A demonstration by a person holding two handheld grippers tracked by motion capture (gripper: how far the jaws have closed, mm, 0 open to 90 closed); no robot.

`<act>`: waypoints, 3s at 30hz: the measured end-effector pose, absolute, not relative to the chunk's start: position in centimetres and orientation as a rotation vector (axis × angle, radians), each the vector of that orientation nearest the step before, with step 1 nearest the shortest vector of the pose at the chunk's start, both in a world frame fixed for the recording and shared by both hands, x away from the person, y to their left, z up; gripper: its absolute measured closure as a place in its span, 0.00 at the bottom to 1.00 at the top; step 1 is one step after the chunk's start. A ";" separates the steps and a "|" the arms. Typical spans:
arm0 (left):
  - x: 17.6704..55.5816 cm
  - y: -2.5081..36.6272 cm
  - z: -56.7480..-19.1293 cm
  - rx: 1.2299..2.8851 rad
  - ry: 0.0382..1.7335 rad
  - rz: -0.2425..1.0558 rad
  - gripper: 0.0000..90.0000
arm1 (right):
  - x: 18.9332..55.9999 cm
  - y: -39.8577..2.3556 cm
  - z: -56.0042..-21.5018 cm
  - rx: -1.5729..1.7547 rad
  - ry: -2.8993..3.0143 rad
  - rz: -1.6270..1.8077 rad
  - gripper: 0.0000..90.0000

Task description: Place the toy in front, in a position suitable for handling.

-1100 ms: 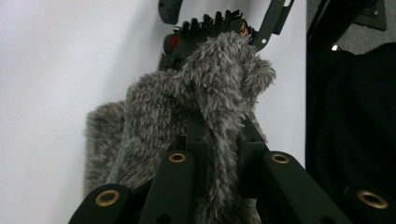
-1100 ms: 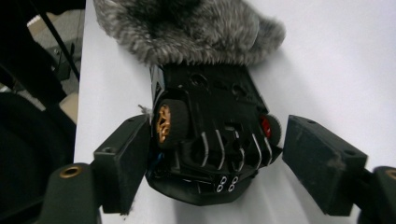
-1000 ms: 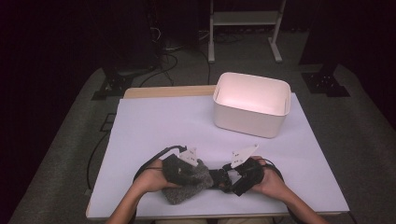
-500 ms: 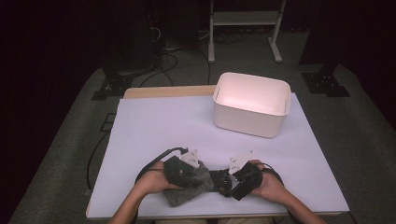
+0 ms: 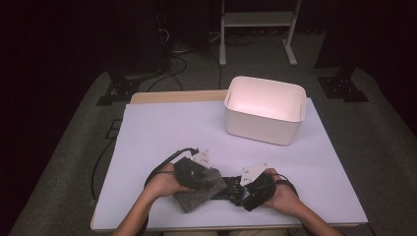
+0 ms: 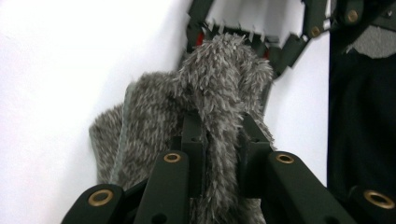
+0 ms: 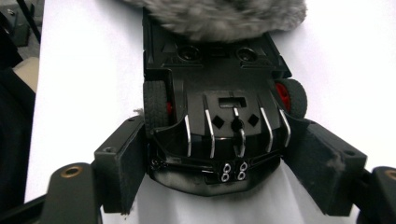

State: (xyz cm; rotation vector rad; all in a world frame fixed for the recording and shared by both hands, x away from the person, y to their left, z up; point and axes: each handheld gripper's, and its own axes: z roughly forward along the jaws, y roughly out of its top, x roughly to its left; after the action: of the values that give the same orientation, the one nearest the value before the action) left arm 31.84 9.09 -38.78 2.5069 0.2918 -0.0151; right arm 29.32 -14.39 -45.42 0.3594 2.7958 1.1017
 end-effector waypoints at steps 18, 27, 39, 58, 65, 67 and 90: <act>31.3 6.1 -38.6 2.526 0.191 -0.050 0.67 | 29.8 -14.9 -45.6 0.359 2.859 1.195 0.22; 30.8 5.9 -37.2 2.509 0.207 0.010 0.52 | 29.7 -14.9 -45.6 0.353 2.850 1.199 0.23; 31.1 5.1 -39.8 2.553 0.201 -0.072 0.79 | 29.3 -14.5 -45.7 0.335 2.845 1.165 0.16; 31.2 5.6 -40.1 2.523 0.207 -0.095 0.83 | 29.0 -14.5 -45.7 0.321 2.816 1.136 0.25; 31.1 5.4 -40.0 2.527 0.196 -0.098 0.84 | 28.9 -14.4 -45.6 0.313 2.820 1.117 0.26; 31.1 5.2 -40.0 2.524 0.188 -0.113 0.84 | 28.9 -14.4 -45.6 0.311 2.818 1.117 0.26; 30.9 6.0 -39.8 2.544 0.153 -0.068 0.85 | 29.3 -14.6 -45.7 0.306 2.829 1.152 0.26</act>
State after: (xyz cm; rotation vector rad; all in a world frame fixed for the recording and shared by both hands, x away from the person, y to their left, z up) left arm 30.91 6.02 -39.85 2.5444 0.1525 -0.0684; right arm 29.32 -14.62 -45.71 0.3061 2.8288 1.1524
